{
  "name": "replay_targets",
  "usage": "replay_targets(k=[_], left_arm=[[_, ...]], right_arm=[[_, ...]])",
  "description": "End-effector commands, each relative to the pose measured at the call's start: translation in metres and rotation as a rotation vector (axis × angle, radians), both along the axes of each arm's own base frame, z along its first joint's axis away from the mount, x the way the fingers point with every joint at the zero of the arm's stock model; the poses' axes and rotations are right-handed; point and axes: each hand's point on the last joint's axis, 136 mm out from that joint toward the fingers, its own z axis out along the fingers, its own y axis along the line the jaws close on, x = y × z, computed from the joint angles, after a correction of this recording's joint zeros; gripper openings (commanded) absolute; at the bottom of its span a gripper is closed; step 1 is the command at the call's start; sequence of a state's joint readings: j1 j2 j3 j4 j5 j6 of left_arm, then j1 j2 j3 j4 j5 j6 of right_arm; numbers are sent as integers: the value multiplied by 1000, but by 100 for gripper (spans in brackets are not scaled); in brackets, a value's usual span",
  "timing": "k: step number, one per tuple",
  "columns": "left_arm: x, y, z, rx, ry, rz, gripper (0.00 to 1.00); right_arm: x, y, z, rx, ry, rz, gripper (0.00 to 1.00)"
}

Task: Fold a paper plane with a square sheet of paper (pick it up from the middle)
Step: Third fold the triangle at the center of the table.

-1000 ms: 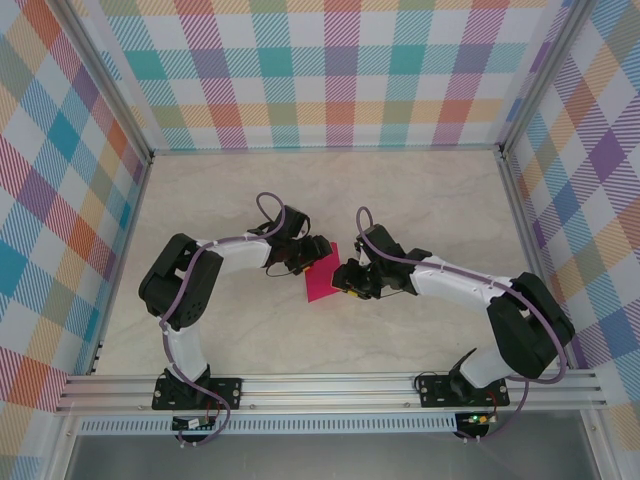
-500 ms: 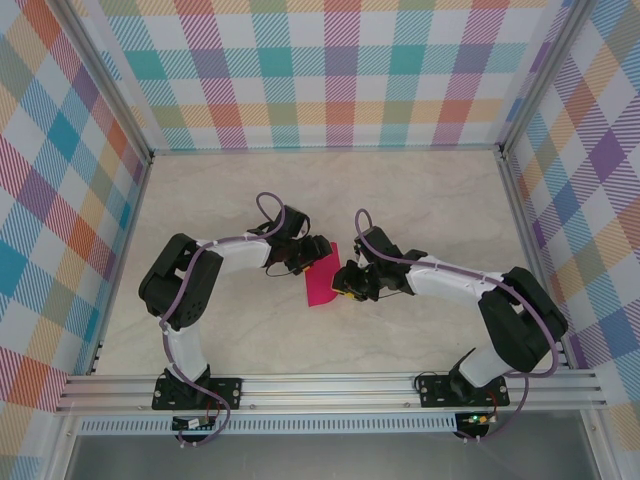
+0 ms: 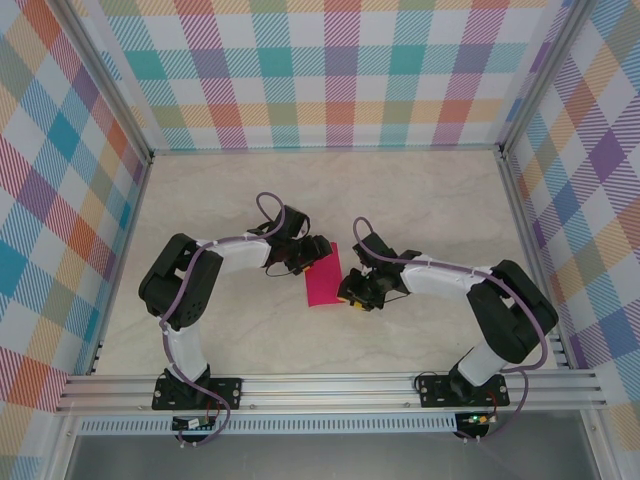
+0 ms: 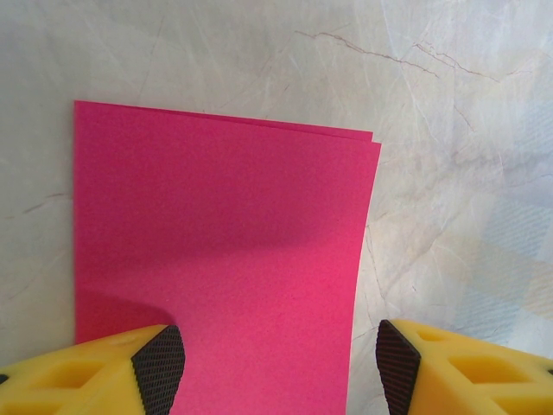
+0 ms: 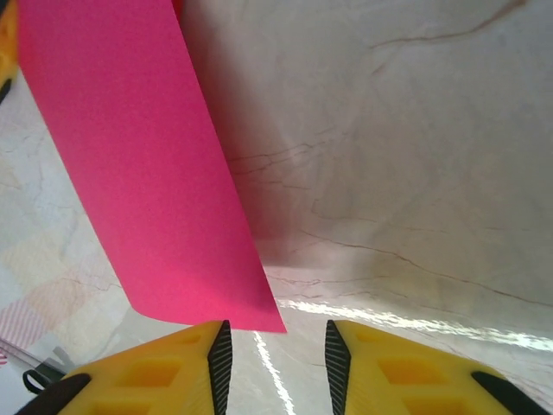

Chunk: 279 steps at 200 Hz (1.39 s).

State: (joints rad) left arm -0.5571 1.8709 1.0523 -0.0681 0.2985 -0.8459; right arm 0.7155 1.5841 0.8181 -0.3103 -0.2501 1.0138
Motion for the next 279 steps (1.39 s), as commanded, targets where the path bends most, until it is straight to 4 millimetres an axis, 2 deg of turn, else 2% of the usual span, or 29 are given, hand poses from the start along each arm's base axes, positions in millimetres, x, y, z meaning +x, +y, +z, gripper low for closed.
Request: replay_targets(k=[1, 40, 100, 131, 166, 213, 255, 279], left_arm=[[-40, 38, -71, 168, 205, 30, 66], [-41, 40, -71, 160, 210, 36, 66], [-42, 39, -72, 159, 212, 33, 66], [-40, 39, -70, 158, 208, 31, 66], [-41, 40, -71, 163, 211, 31, 66], [-41, 40, -71, 164, 209, 29, 66], [-41, 40, -71, 166, 209, 30, 66], [-40, 40, -71, 167, 209, 30, 66]], right_arm=[[2, 1, -2, -16, 21, -2, 38], [3, 16, 0, 50, 27, 30, 40], [6, 25, 7, 116, -4, 40, 42], [7, 23, 8, 120, -14, 29, 41], [8, 17, 14, 101, -40, 15, 34], [8, 11, 20, 86, -63, 7, 33], [8, 11, 22, 93, -75, 5, 34], [8, 9, 24, 95, -88, 2, 41]])
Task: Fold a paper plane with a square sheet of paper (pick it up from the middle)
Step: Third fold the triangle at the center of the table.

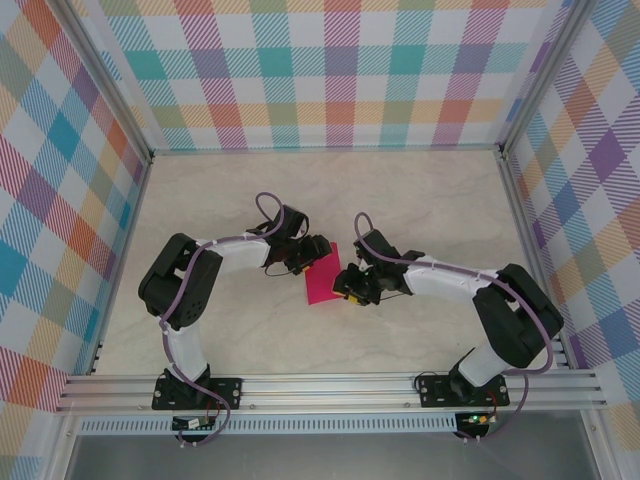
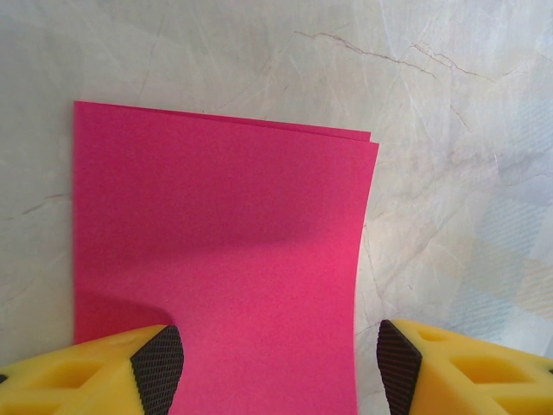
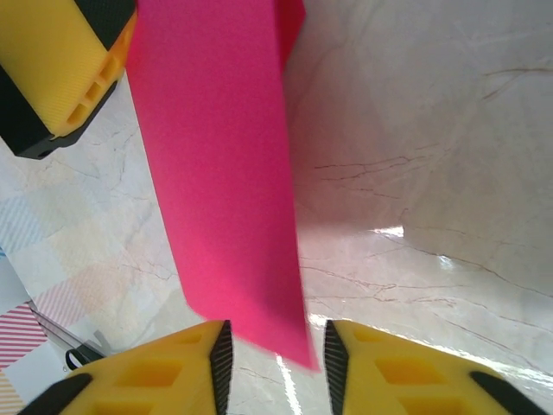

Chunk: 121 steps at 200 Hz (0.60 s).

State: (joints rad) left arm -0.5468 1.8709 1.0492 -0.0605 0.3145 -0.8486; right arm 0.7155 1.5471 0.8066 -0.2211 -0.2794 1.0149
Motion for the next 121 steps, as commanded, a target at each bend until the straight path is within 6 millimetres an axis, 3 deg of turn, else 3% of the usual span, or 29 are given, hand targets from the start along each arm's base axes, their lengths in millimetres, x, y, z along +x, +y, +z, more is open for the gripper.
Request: replay_targets(k=[1, 42, 121], left_arm=[[-42, 39, -72, 181, 206, 24, 66], [-42, 39, -72, 183, 207, 24, 66], [-42, 40, -73, 187, 210, 27, 66]], right_arm=[[-1, -5, 5, 1, -20, -12, 41], [-2, -4, -4, -7, 9, -12, 55], [-1, 7, -14, 14, 38, 16, 55]])
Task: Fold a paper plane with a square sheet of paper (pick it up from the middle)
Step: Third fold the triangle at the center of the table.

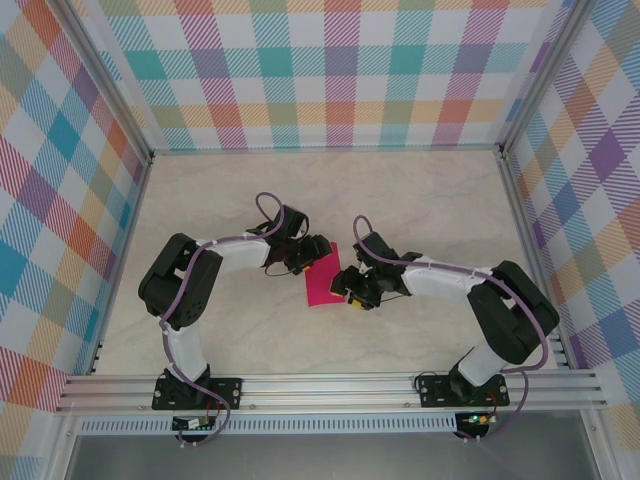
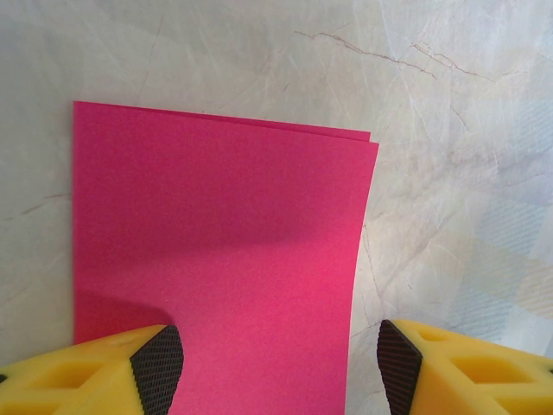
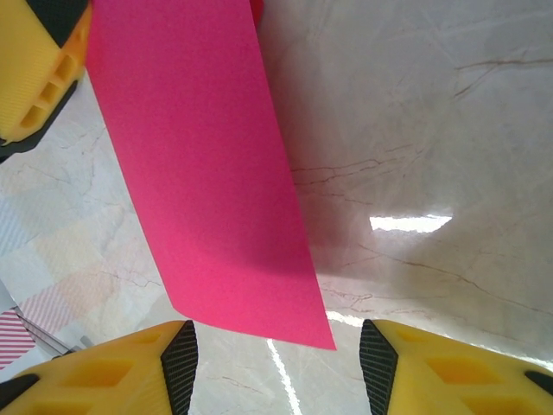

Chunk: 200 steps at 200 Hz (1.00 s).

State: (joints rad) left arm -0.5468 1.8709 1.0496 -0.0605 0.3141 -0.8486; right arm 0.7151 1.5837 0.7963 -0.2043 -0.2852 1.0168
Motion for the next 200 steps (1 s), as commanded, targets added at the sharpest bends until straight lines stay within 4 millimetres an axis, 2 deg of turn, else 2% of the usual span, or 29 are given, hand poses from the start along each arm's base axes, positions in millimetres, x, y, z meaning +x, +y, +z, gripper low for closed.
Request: replay_targets(k=[1, 68, 155, 200], left_arm=[[-42, 40, -73, 187, 209, 27, 66], [-42, 39, -72, 186, 209, 25, 66], [-43, 40, -75, 190, 214, 23, 66], [-43, 40, -74, 190, 212, 24, 66]], right_arm=[[1, 8, -2, 31, 13, 15, 55], [3, 17, 2, 84, 2, 28, 53], [2, 2, 9, 45, -32, -11, 44], [2, 1, 15, 52, -53, -11, 40]])
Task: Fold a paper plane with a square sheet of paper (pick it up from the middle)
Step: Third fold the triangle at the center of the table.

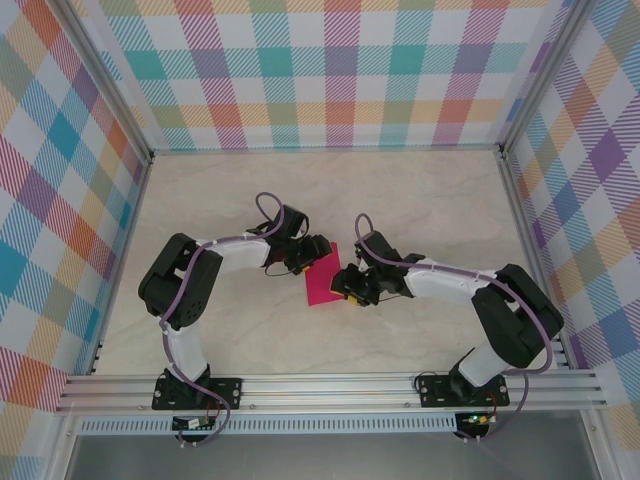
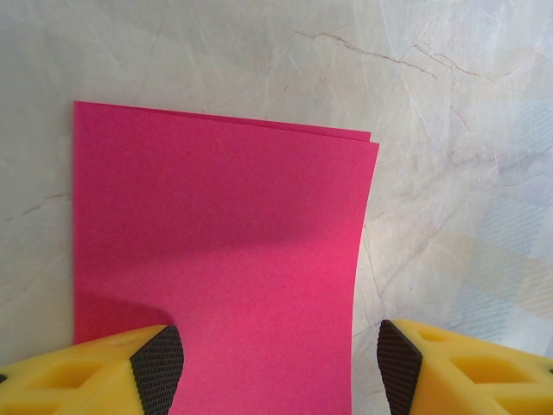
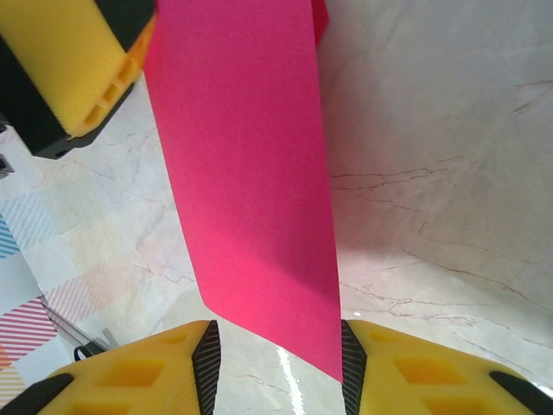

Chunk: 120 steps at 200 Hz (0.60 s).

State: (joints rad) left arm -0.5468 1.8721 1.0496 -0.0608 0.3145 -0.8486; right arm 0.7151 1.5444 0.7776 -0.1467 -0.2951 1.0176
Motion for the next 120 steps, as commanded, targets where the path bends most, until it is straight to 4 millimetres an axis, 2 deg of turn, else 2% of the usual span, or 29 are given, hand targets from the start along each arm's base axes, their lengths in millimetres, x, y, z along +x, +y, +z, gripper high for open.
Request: replay_targets(k=[1, 50, 82, 120], left_arm=[[-42, 40, -74, 188, 211, 24, 66], [-43, 40, -73, 187, 211, 24, 66], [-41, 37, -71, 171, 201, 17, 67], [-32, 24, -49, 100, 142, -9, 67]], right_arm=[[-2, -5, 1, -5, 0, -17, 40], [-1, -3, -1, -3, 5, -17, 28], [2, -3, -2, -29, 6, -13, 8], [8, 3, -7, -63, 28, 13, 5]])
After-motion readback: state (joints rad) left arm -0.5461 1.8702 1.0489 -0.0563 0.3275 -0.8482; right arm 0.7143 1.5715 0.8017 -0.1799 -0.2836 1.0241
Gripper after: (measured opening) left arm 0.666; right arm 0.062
